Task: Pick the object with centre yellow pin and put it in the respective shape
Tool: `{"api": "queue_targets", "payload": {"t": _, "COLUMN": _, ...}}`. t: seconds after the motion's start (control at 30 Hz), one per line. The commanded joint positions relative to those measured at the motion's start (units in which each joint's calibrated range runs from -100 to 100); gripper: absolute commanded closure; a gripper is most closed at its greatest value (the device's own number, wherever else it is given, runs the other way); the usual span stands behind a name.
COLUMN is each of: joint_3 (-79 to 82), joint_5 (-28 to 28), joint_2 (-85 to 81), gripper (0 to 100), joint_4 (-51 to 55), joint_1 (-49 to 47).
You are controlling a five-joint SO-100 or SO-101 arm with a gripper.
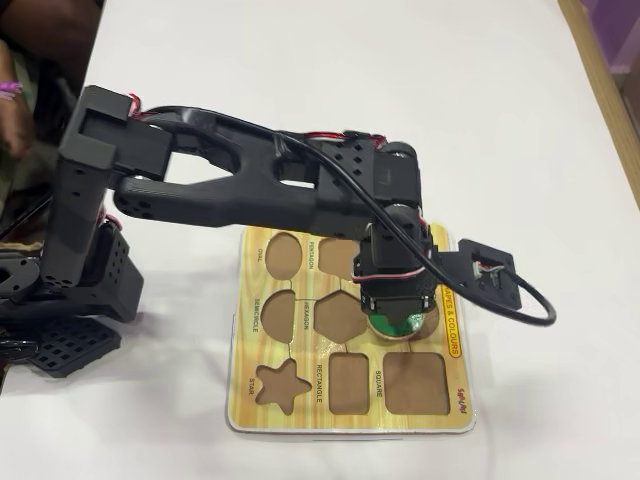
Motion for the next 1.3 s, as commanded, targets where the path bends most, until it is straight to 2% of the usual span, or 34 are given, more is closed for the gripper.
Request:
{"api": "queue_targets", "payload": {"t": 0.0, "joint_3": -5.94, "joint_5": 3.47, "joint_2": -0.14, "gripper": 99, "joint_4": -0.56, "joint_1": 0.12}}
{"api": "queue_targets", "payload": {"t": 0.23, "joint_3": -6.47, "joint_5": 10.00, "joint_2": 0.11, "gripper": 99, "joint_4": 0.39, "joint_1": -0.36}}
{"api": "queue_targets", "payload": {"t": 0.5, "joint_3": -6.29, "joint_5": 20.88, "joint_2": 0.11, "gripper": 99, "joint_4": -0.39, "joint_1": -0.76}}
{"api": "queue_targets", "payload": {"t": 0.83, "joint_3": -7.37, "joint_5": 29.83, "joint_2": 3.63, "gripper": 99, "joint_4": -0.56, "joint_1": -0.66}}
{"api": "queue_targets", "payload": {"t": 1.07, "joint_3": -12.77, "joint_5": 34.38, "joint_2": 3.79, "gripper": 99, "joint_4": -0.56, "joint_1": -0.76}}
{"api": "queue_targets", "payload": {"t": 1.27, "joint_3": -13.13, "joint_5": 32.86, "joint_2": 5.47, "gripper": 99, "joint_4": -0.65, "joint_1": -0.85}}
